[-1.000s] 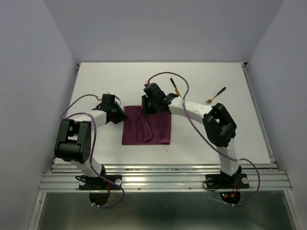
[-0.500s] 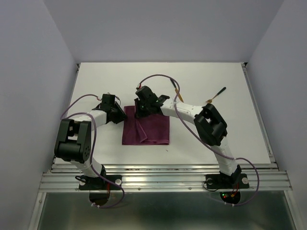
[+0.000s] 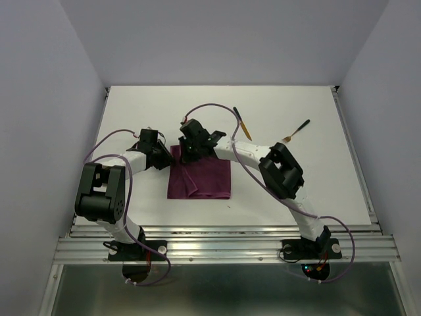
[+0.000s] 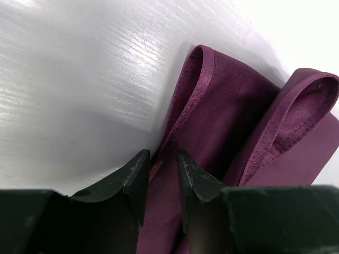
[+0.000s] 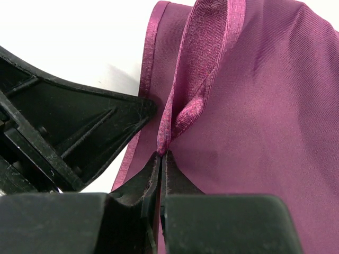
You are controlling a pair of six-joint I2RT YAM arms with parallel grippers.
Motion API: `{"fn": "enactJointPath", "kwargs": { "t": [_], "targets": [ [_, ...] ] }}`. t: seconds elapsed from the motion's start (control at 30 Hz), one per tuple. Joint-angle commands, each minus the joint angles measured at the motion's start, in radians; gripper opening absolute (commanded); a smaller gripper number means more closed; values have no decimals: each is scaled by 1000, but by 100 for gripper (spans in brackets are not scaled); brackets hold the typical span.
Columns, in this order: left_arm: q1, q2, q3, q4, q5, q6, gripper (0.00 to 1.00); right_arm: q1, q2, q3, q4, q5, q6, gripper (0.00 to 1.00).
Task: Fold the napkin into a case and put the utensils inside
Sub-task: Fold the rectangle-folded napkin at the center of the board.
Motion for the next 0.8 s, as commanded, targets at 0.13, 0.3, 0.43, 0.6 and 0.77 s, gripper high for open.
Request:
{"fn": "enactJointPath", "kwargs": {
  "t": [0.13,0.3,0.43,0.6,0.77],
  "targets": [
    [-8,28,-16,-71,-7,10,39,15,28,72,-1,-21,-4,1],
    [-8,28,-16,-73,-5,10,39,15,42,96,-9,-22,-7,1],
    [-8,25,-17,-73,-7,10,39,24,49,108,-15,-27,-8,1],
    [-8,25,-16,-73,-5,10,38,24,60,133,-24,-27,-13,1],
    [-8,25,-14,-76,-7,10,38,24,71,148,-30,-34,-15,1]
  ]
}}
